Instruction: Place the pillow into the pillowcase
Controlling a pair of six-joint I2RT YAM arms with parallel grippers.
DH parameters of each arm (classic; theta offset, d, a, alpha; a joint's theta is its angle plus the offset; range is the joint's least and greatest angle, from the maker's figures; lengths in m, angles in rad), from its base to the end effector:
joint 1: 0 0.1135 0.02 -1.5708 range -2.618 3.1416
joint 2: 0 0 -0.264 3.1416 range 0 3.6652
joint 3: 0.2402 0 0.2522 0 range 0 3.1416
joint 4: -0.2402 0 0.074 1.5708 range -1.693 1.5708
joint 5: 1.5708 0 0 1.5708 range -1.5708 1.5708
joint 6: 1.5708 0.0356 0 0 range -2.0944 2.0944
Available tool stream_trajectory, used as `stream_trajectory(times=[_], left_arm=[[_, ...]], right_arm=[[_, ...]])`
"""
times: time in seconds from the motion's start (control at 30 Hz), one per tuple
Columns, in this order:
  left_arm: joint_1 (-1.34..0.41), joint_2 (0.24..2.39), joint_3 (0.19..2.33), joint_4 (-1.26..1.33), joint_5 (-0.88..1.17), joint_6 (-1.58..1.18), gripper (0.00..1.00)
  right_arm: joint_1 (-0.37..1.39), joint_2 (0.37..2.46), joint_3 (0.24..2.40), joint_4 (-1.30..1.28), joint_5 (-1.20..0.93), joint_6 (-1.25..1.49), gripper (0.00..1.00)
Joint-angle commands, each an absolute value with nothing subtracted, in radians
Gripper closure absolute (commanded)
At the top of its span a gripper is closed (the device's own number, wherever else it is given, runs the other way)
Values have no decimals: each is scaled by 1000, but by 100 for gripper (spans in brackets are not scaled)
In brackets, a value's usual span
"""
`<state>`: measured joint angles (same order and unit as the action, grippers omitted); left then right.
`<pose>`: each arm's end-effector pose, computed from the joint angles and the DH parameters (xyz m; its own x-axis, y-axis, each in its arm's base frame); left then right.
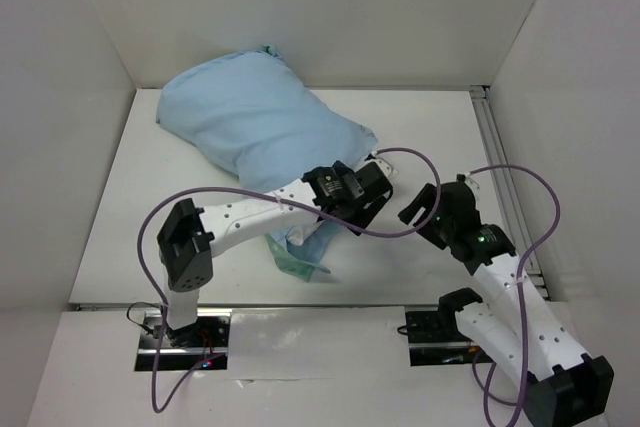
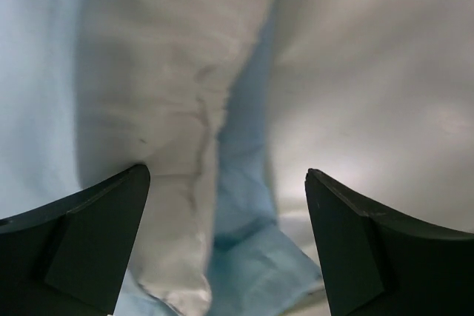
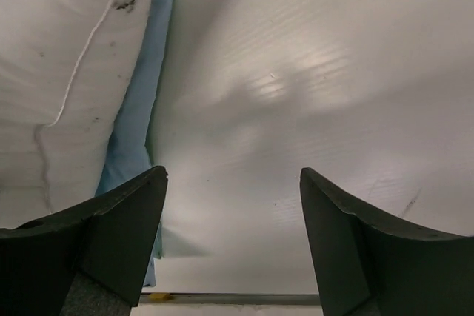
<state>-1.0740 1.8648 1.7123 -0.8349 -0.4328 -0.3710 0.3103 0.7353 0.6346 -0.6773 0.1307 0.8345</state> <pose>0.2068 -0.3501 0.2995 -0.6201 0.4533 -0.6403 0.4969 0.8585 0.1265 0.1460 0.0419 0.2490 -0.6076 0.5767 -0.5461 0.3513 0.8118 0.4664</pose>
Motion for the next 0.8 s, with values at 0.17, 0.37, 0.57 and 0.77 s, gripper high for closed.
stream_trajectory(times=[0.17, 0.37, 0.57, 0.77], left_arm=[[-1057, 2028, 1732, -911, -848, -362, 0], [-980, 2100, 1808, -948, -867, -432, 62], [-817, 2007, 2161, -1087, -472, -333, 100], [-596, 1856, 2291, -1091, -13, -324, 100]], right_arm=[[222, 732, 620, -649, 2, 828, 20], [222, 721, 601, -640, -12, 838, 21], [222, 738, 627, -542, -113, 798, 35], [300, 886, 733, -275, -187, 802, 78]])
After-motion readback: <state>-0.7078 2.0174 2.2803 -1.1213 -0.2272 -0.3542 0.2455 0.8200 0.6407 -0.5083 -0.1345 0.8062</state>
